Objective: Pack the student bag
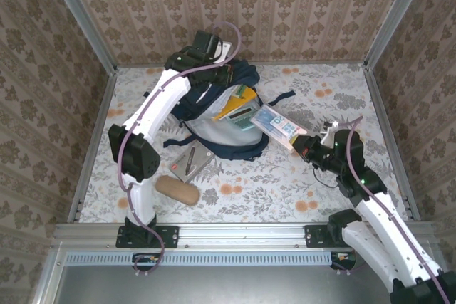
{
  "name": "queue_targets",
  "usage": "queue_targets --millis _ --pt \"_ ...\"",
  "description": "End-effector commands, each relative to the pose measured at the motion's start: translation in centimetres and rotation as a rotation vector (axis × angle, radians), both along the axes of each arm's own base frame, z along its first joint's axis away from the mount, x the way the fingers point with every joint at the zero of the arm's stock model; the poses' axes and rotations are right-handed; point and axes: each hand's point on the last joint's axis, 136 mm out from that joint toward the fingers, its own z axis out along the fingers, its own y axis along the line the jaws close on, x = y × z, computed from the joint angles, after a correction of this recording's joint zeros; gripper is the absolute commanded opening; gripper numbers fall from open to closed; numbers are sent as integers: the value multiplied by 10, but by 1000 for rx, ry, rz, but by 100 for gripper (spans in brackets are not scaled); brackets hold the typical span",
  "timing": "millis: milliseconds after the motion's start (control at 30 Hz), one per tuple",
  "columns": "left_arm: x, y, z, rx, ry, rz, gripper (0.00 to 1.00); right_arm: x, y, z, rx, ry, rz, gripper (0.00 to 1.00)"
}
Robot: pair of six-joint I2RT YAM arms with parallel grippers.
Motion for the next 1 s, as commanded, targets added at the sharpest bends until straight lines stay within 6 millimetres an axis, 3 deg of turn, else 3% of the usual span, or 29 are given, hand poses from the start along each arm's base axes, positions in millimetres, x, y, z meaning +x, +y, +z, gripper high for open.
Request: queue_targets --millis 0,167,300,500,700,733,767,833,900,967 --pt "11 -10 68 -156 -143 2 0 22 32 49 123 -155 80 0" --pt "13 -17 72 -190 -137 -6 0 56 87 55 139 -189 142 0" --pt "16 -21 73 -210 -131 -5 0 83 123 42 125 -191 131 0" --pt "16 -26 74 -226 -127 -10 0 121 157 4 80 -157 23 0" --pt "13 -27 74 -227 -120 -15 0 161 206 -29 80 -102 17 0" --pt "13 -28 74 -225 -121 -17 0 169 216 -34 83 -92 21 3" --pt "12 -27 74 -223 -120 -16 0 175 225 -38 83 -81 35 13" --pt "12 -25 73 -217 -121 -15 0 182 240 -44 85 -52 73 39" --pt "12 -24 73 -213 -122 -14 0 181 242 -50 72 -26 81 58" --pt "12 -23 71 -209 -118 -13 0 174 236 -55 45 -4 77 69"
